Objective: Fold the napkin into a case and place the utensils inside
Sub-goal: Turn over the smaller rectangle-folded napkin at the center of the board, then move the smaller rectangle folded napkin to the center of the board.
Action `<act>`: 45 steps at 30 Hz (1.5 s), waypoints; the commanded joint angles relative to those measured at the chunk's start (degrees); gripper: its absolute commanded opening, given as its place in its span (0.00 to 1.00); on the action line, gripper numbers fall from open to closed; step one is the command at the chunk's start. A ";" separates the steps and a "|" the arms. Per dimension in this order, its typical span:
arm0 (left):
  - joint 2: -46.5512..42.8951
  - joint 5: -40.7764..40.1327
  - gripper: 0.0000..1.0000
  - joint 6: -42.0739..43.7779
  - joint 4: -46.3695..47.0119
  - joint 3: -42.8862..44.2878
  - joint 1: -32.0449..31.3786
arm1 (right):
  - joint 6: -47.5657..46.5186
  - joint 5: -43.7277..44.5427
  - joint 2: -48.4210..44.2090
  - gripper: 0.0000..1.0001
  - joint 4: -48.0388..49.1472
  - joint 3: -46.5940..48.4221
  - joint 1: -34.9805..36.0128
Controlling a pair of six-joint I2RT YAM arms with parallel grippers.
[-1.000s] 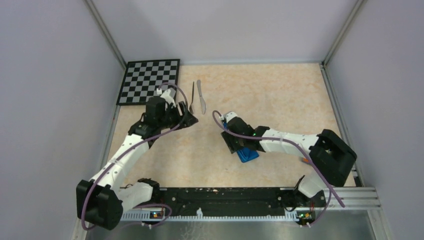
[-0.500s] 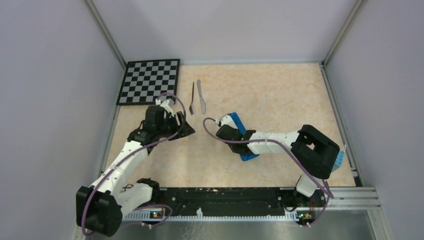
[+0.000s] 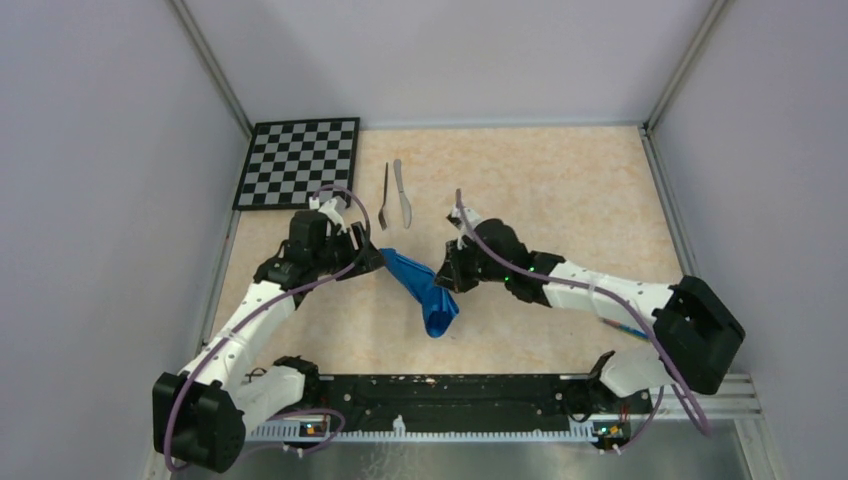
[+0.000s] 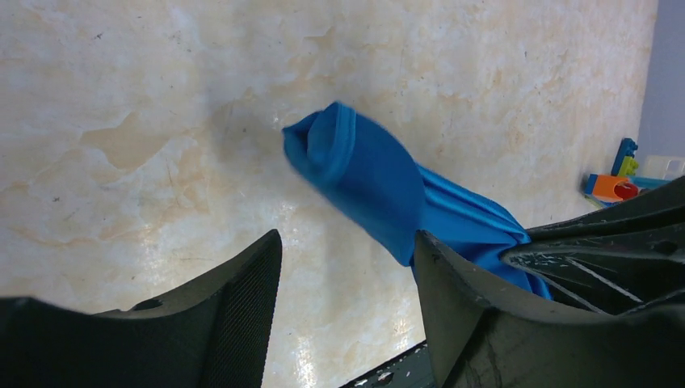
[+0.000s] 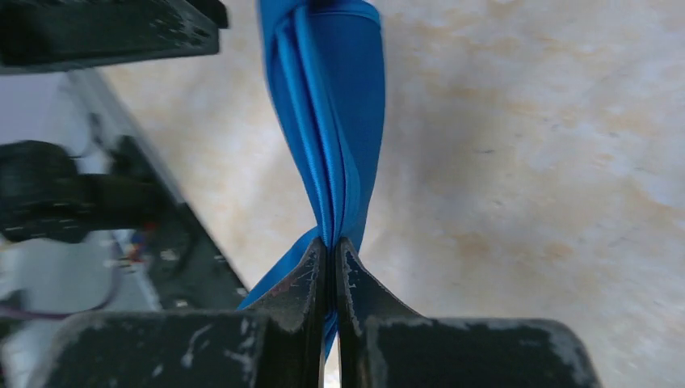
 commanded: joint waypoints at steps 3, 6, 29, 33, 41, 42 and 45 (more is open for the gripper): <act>-1.39 1.04 0.66 -1.09 1.78 1.03 0.30 | 29.15 -38.11 6.37 0.00 41.55 -13.68 -8.00; -1.15 1.02 0.66 -1.00 1.09 2.19 0.32 | 39.56 -42.50 15.07 0.00 63.61 -17.77 -9.04; 10.63 14.42 0.63 -7.38 17.60 0.28 -5.37 | 5.86 -26.17 4.34 0.36 15.88 -22.89 -38.10; 19.23 12.43 0.64 -9.03 23.38 4.53 -11.79 | 0.69 -7.53 -10.79 0.47 -6.53 -14.57 -29.50; 40.93 14.41 0.47 -12.16 35.58 13.43 -13.66 | 14.22 -30.92 -13.21 0.22 8.83 -21.18 -18.72; 43.25 14.39 0.44 -12.26 36.42 14.45 -13.70 | 15.38 -32.37 -12.33 0.19 11.14 -22.88 -17.95; 48.74 12.36 0.42 -11.99 37.56 16.61 -13.75 | 14.90 -30.51 -9.01 0.10 12.62 -27.60 -17.71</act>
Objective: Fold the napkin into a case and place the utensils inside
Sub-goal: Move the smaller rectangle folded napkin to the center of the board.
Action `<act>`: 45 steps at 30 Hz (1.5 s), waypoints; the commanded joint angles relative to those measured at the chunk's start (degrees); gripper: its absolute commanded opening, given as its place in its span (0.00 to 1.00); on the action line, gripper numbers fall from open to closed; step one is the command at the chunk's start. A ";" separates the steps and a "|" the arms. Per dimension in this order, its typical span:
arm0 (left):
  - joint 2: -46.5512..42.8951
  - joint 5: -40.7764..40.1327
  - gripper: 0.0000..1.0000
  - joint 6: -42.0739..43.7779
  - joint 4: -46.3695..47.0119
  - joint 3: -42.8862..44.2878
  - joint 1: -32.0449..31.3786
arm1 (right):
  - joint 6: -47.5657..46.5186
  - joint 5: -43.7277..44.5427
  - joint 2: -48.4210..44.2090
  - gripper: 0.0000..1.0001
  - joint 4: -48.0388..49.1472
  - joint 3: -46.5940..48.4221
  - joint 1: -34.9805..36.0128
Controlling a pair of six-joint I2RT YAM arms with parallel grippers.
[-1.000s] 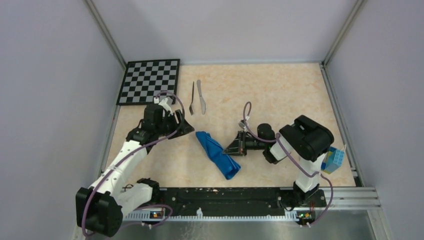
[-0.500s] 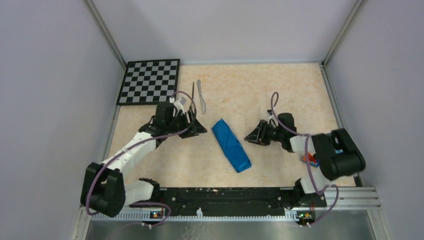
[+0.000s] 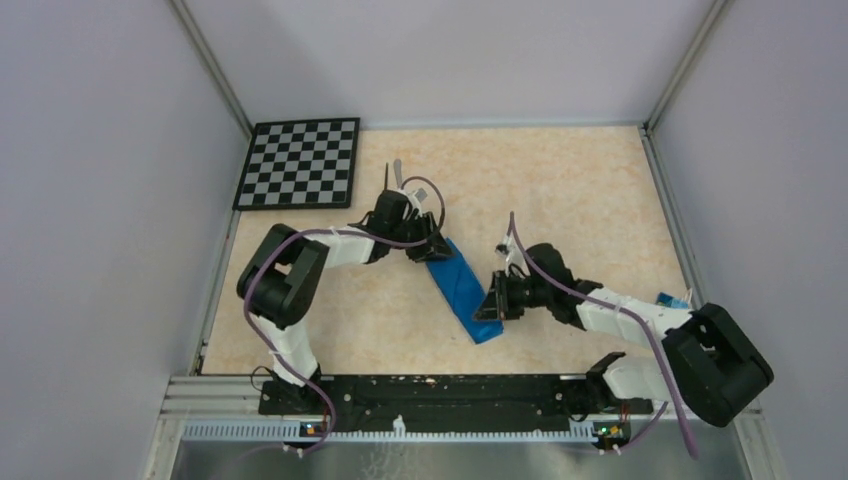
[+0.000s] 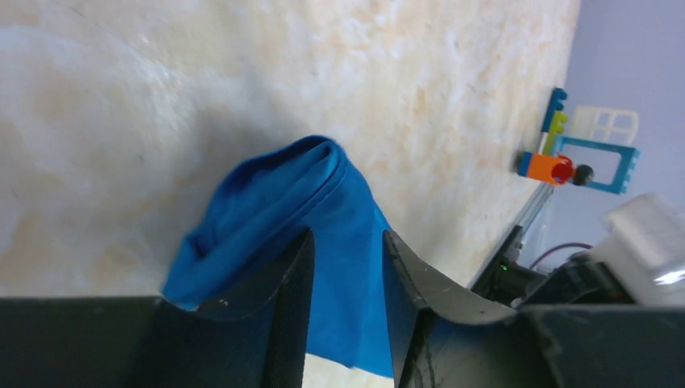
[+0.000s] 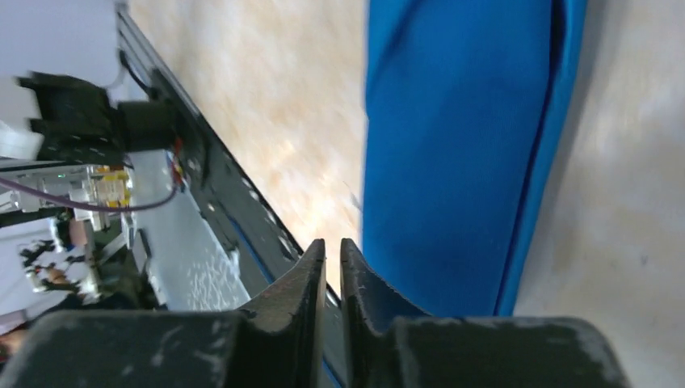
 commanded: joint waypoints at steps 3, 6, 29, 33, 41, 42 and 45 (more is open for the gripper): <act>10.98 -1.16 0.40 0.71 5.19 6.28 -0.22 | 2.27 4.75 7.10 0.07 8.07 -10.08 0.77; 14.49 -0.59 0.38 1.76 4.68 8.40 -0.83 | 0.86 6.87 7.89 0.06 5.66 -9.39 1.16; -44.95 -16.17 0.86 14.28 -30.94 -7.06 11.12 | -20.55 30.24 11.15 0.47 -23.01 21.35 11.82; -53.74 -15.80 0.88 13.44 -35.23 -9.05 11.13 | -16.76 34.79 16.77 0.45 -21.44 22.83 14.12; -58.13 -5.18 0.88 10.14 -30.81 -15.75 11.16 | 0.02 52.16 25.86 0.40 -18.64 22.41 17.33; -58.48 -4.36 0.88 10.11 -30.15 -16.14 11.13 | 2.08 54.14 26.64 0.40 -18.46 22.37 17.26; -58.67 -1.81 0.88 10.72 -29.39 -15.92 11.13 | 7.78 57.80 30.63 0.40 -19.00 23.28 15.49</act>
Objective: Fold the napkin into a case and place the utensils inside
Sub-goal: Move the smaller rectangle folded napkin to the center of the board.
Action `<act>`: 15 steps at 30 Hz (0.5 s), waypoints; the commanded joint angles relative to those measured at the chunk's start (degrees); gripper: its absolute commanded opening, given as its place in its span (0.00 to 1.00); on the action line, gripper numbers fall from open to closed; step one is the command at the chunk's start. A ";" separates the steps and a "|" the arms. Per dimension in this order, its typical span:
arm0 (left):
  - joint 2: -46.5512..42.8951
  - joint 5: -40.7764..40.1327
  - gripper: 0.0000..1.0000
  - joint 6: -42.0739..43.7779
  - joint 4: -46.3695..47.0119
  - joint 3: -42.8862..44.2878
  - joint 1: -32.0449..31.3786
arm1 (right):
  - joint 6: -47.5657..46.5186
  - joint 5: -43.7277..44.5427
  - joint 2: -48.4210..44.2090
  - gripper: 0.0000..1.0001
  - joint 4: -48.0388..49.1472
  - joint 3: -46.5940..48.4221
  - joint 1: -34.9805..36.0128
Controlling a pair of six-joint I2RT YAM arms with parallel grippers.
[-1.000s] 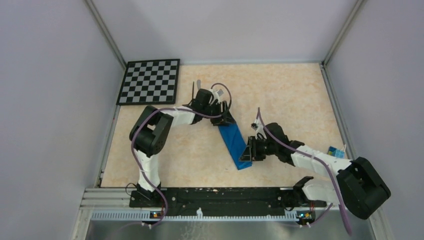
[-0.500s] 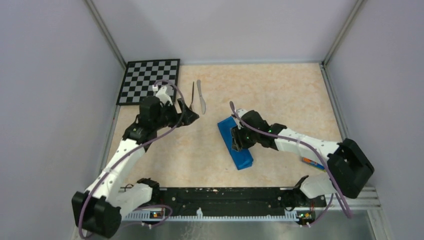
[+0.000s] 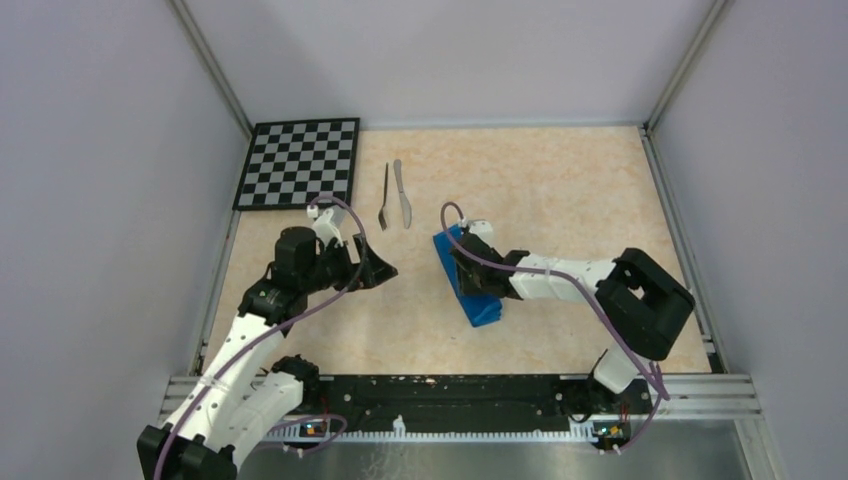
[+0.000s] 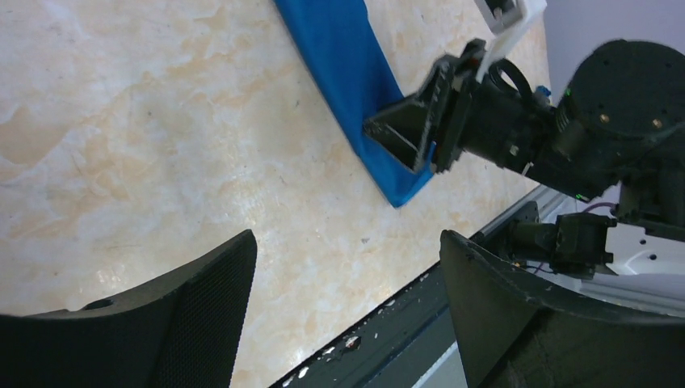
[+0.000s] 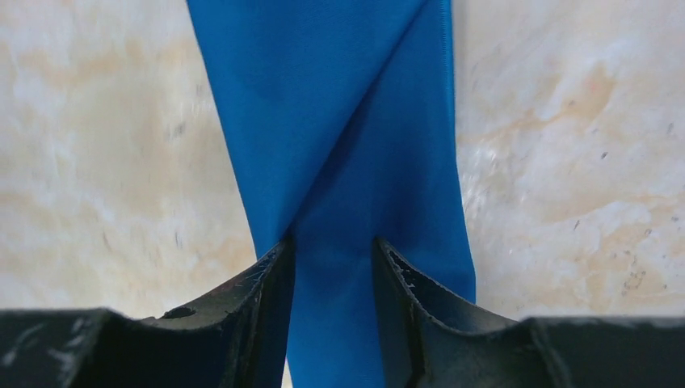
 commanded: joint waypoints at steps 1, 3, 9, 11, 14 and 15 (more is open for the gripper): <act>-1.29 5.96 0.88 0.34 3.26 0.58 -0.15 | 12.08 8.97 7.17 0.41 -0.50 0.40 -3.44; -1.25 7.04 0.88 1.08 2.96 1.10 -0.15 | 13.99 6.47 8.62 0.41 1.05 0.51 -7.75; -1.33 9.46 0.88 2.62 3.36 0.52 -0.15 | 10.70 1.38 13.07 0.41 2.90 7.43 -20.84; -1.25 10.08 0.88 2.90 4.07 -0.18 -0.15 | 8.39 -0.21 16.47 0.41 1.93 12.52 -24.59; -0.50 10.82 0.88 3.71 5.48 -1.10 -0.08 | 5.46 -5.62 23.21 0.41 0.42 22.35 -28.17; -0.05 10.64 0.88 4.08 5.57 -1.07 -0.14 | 4.48 -5.78 25.63 0.41 -1.01 26.28 -28.32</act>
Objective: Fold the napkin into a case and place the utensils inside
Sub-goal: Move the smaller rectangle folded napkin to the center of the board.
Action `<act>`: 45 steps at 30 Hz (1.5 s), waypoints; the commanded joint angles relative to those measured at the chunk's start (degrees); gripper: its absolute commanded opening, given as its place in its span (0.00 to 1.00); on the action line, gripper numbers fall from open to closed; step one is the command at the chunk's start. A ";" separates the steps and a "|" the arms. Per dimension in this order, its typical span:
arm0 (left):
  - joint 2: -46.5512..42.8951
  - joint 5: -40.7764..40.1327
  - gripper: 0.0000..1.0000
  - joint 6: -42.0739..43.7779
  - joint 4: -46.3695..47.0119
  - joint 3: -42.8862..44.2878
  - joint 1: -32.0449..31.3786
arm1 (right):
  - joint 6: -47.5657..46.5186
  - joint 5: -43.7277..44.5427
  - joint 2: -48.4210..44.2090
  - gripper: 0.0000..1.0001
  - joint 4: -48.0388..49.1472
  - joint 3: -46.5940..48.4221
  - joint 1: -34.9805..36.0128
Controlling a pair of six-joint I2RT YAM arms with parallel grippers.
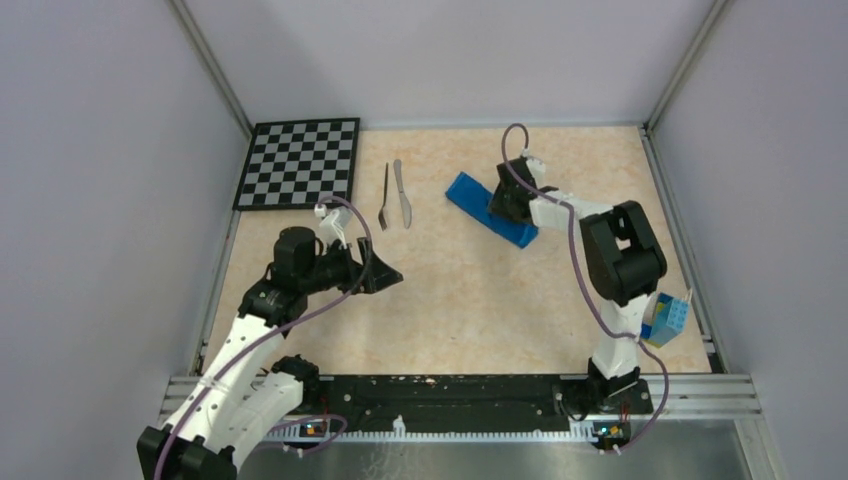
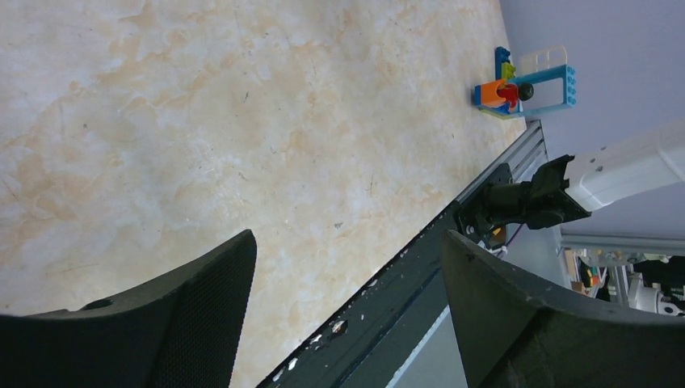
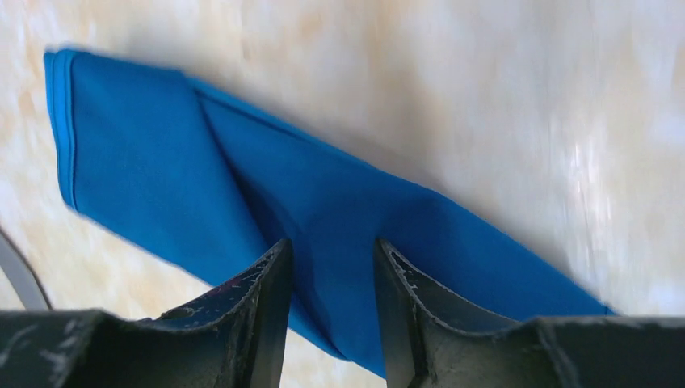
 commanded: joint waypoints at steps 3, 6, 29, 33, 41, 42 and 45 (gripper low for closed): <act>2.44 2.11 0.88 2.74 4.82 -0.35 -0.06 | -5.39 -6.03 16.09 0.41 -10.68 19.01 -3.63; 4.88 3.51 0.88 2.79 6.36 -0.10 -0.06 | -6.11 -5.56 21.13 0.41 -12.40 26.38 -5.50; 12.49 10.37 0.88 0.01 13.38 0.33 -0.06 | -18.46 -23.17 15.90 0.41 -7.02 18.24 -26.63; 14.23 10.38 0.88 0.01 13.42 1.03 -0.06 | -23.54 -20.89 14.37 0.44 -8.44 18.16 -29.42; 18.93 6.51 0.88 0.25 14.18 4.01 -0.06 | -32.46 -20.30 4.39 0.57 -13.22 24.15 -25.31; 19.68 4.91 0.88 -0.02 14.18 4.49 -0.01 | -32.22 -18.16 2.48 0.60 -14.93 25.35 -23.31; 22.24 -3.60 0.89 -2.28 14.50 5.54 -0.04 | -29.87 -17.30 -3.13 0.66 -15.68 23.69 -16.60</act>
